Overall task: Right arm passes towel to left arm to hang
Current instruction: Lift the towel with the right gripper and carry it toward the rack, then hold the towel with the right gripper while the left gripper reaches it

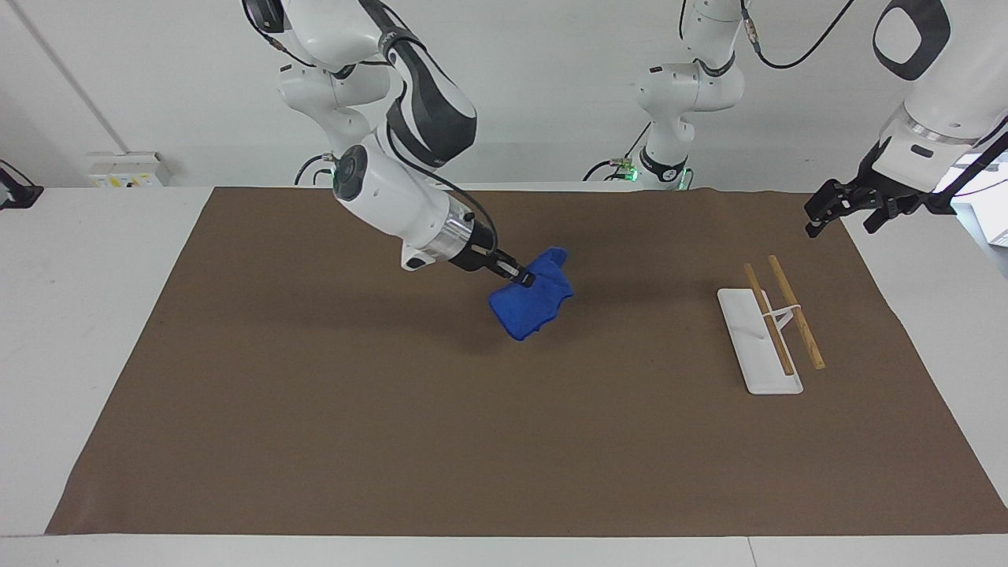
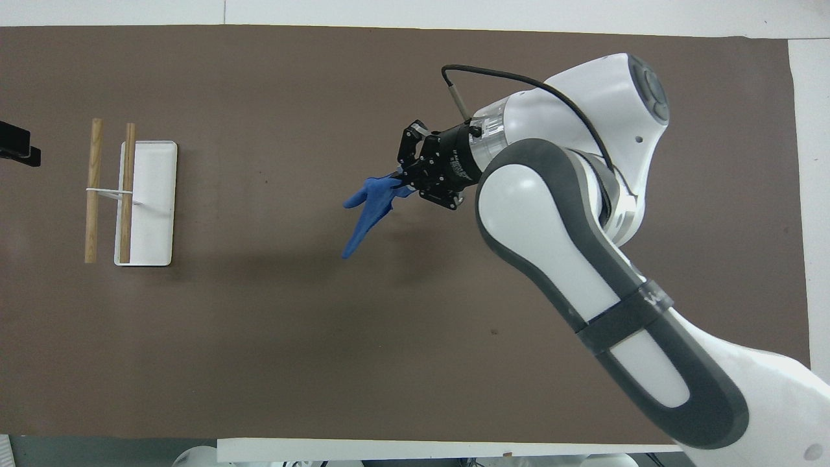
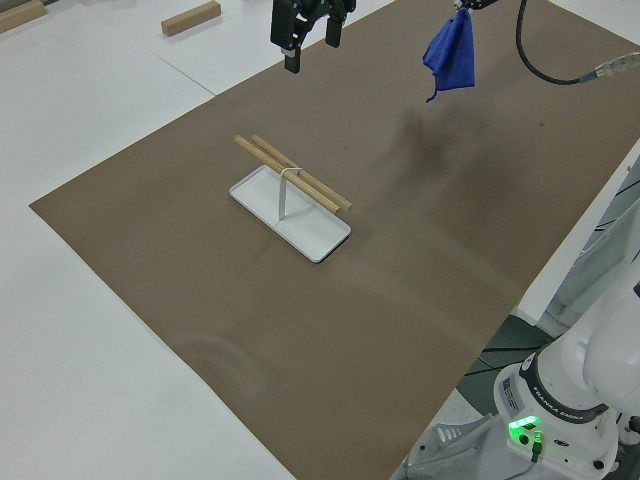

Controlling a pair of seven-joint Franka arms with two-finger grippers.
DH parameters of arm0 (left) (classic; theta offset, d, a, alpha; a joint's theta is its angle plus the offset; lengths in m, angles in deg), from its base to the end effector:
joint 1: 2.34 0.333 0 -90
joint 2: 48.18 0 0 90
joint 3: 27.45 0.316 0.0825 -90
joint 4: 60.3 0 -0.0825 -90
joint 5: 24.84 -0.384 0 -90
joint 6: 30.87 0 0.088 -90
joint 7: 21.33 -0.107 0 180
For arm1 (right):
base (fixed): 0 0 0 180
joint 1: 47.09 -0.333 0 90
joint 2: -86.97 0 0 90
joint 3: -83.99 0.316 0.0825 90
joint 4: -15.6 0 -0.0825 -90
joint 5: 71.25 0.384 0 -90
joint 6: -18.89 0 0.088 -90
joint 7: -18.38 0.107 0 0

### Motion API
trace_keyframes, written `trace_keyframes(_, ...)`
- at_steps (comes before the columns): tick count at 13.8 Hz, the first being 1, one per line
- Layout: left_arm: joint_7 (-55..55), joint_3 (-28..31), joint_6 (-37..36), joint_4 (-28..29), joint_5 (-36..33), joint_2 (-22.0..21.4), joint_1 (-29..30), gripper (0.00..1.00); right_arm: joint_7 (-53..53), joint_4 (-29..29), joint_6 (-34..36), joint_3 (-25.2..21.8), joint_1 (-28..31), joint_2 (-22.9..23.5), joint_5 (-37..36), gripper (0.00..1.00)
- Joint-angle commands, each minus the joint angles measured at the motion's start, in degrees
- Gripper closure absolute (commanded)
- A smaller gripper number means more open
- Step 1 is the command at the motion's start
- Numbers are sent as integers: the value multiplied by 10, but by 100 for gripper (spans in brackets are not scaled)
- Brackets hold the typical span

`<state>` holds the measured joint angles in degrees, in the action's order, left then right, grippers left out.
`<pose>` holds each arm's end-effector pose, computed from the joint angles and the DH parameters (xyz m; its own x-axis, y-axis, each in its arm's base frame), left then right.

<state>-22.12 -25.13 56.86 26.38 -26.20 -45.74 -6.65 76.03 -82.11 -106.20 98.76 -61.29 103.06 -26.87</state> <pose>0.5637 -0.0175 0.6245 0.9986 -0.0475 -0.0246 -0.0482 -0.9985 -0.0251 0.5742 0.3296 0.4636 0.5961 -0.5650 -0.5705 -0.8021 -0.4512 -0.3912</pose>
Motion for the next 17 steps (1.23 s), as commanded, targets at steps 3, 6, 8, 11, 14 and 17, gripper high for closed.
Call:
trace_keyframes(3,143,-6,116,92,-2,-39,-44,0,55,-6,-36,1,-38,-1,92,100)
trace_keyframes(6,355,-6,213,178,11,-53,-89,0,55,-4,-49,1,-50,-1,115,100)
trace_keyframes(8,506,-6,247,195,17,-45,-121,0,55,-4,-52,1,-64,-1,120,100)
trace_keyframes(11,649,-6,248,217,31,-50,-167,0,55,-6,-52,1,-65,-1,120,99)
trace_keyframes(14,770,-7,247,231,37,-52,-198,0,55,-11,-52,1,-65,-3,120,99)
trace_keyframes(17,846,-7,247,251,58,-64,-215,0,55,-11,-52,1,-65,-4,120,99)
